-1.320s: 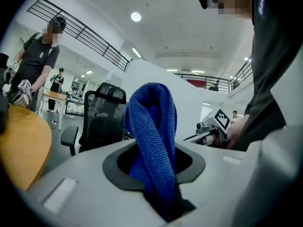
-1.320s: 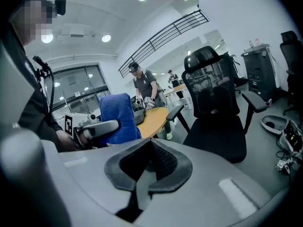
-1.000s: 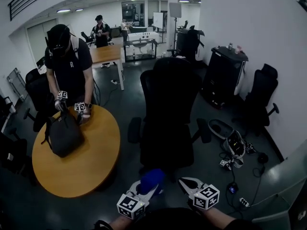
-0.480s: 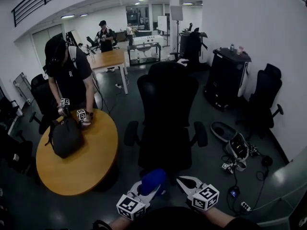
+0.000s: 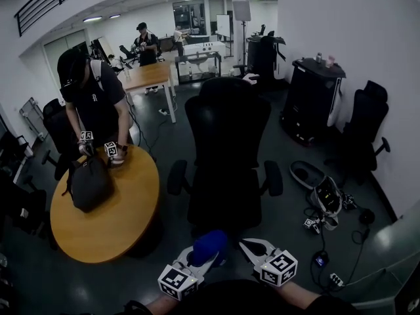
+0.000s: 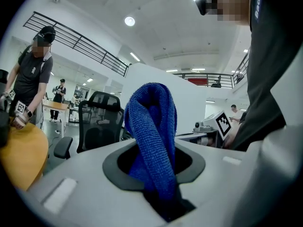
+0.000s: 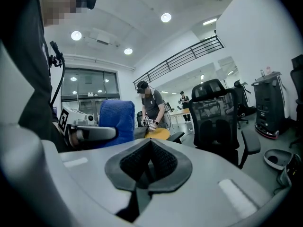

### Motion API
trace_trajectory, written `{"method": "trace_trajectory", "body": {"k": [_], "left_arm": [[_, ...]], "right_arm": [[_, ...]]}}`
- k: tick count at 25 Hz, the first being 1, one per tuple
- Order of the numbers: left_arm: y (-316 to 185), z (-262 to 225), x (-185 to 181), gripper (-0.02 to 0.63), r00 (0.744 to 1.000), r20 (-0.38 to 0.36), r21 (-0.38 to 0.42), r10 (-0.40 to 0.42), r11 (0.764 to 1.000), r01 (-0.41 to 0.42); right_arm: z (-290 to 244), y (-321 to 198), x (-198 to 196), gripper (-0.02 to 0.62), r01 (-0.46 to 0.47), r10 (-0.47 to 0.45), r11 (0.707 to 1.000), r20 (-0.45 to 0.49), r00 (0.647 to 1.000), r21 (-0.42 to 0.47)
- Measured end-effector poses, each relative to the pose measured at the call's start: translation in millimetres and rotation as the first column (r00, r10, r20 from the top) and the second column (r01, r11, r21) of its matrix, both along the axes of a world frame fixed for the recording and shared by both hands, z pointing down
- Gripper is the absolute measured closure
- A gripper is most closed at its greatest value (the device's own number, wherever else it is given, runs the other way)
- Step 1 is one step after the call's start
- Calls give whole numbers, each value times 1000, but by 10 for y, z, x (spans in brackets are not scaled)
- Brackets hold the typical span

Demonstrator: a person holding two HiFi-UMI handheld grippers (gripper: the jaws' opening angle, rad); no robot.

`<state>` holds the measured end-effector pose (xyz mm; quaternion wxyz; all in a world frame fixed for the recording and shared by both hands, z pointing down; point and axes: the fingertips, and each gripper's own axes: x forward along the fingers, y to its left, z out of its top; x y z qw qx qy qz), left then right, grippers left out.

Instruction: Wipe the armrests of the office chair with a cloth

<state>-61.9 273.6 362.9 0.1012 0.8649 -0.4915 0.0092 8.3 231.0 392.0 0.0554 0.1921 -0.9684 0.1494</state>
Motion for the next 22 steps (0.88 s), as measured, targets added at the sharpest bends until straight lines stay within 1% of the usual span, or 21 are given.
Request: {"method": "trace_trajectory", "body": {"k": [3, 13, 22], "left_arm": [[7, 7, 15, 476, 1000, -5, -7, 1, 1000, -1], [45, 16, 74, 476, 1000, -3, -11, 25, 1000, -25], [75, 27, 76, 476, 1000, 4, -14, 28, 1000, -28]], "right_arm": [[22, 5, 19, 592, -5, 5, 1000, -3, 1000, -11], [40, 75, 13, 592, 2, -2, 1000, -16, 1000, -8], [73, 98, 10, 592, 3, -3, 1000, -17, 1000, -16]]}}
